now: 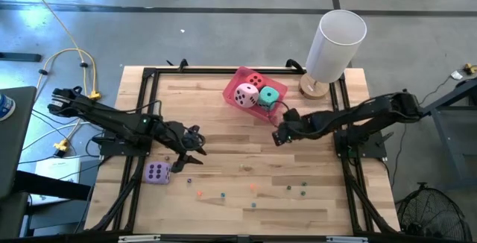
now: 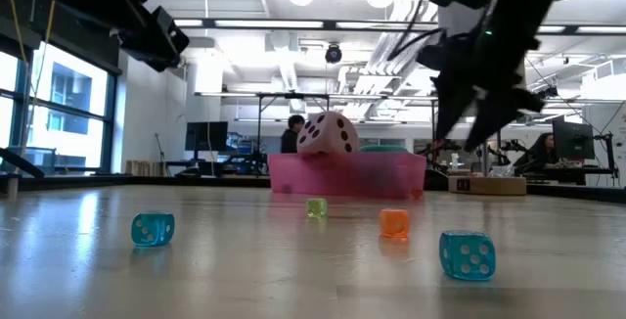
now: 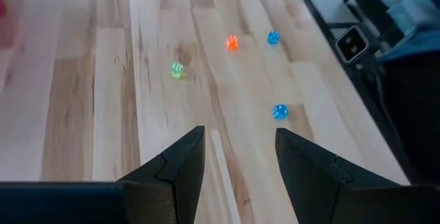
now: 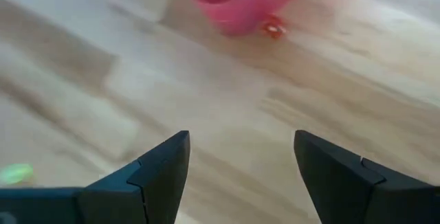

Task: Pick & Place Dice
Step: Put the small red dice into the pink bin, then put the small light green dice into the pink bin

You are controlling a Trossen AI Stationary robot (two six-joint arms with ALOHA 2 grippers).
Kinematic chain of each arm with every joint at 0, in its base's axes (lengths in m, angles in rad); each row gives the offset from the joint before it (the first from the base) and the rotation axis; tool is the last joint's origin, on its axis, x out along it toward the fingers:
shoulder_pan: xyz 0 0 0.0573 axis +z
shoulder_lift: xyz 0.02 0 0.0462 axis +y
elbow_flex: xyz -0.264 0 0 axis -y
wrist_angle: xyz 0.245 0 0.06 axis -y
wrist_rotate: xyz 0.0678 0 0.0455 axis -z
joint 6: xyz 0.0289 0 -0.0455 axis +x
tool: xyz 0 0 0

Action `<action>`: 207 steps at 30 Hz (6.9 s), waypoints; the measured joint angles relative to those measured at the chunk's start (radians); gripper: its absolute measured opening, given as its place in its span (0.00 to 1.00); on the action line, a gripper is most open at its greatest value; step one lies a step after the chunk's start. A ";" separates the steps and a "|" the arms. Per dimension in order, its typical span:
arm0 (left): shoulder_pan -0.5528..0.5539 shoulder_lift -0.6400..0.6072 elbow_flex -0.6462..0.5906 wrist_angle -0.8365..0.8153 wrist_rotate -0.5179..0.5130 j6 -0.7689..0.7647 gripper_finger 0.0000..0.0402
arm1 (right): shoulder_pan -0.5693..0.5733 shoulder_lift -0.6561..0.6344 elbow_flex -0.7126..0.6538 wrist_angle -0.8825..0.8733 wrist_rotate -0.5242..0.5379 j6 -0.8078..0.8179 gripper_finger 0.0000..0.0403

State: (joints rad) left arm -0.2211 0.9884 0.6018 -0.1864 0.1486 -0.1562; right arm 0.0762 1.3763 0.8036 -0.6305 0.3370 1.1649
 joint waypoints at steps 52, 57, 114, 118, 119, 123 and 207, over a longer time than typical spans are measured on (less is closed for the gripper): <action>0.000 0.121 0.000 0.053 0.000 0.030 0.43 | -0.170 0.368 0.000 0.266 0.256 -0.223 0.57; 0.000 0.121 0.000 0.053 0.000 0.030 0.43 | -0.194 0.378 0.002 0.277 0.237 -0.241 0.49; 0.000 0.120 0.000 0.098 0.000 0.037 0.43 | 0.006 0.154 -0.003 0.560 0.432 -0.557 0.10; 0.000 0.120 0.000 0.098 0.000 0.037 0.43 | -0.070 0.180 -0.003 0.559 0.439 -0.559 0.15; 0.000 0.120 0.000 0.098 0.000 0.037 0.43 | -0.084 0.187 -0.003 0.572 0.437 -0.558 0.18; 0.000 0.120 0.000 0.097 0.000 0.037 0.43 | -0.128 0.195 -0.002 0.575 0.397 -0.557 0.30; 0.000 0.120 0.000 0.113 0.007 0.029 0.43 | 0.126 0.629 0.001 1.211 -0.345 -1.171 0.36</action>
State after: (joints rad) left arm -0.2211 1.1088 0.6022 -0.0737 0.1558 -0.1276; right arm 0.2021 2.0048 0.8042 0.5801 -0.0082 -0.0065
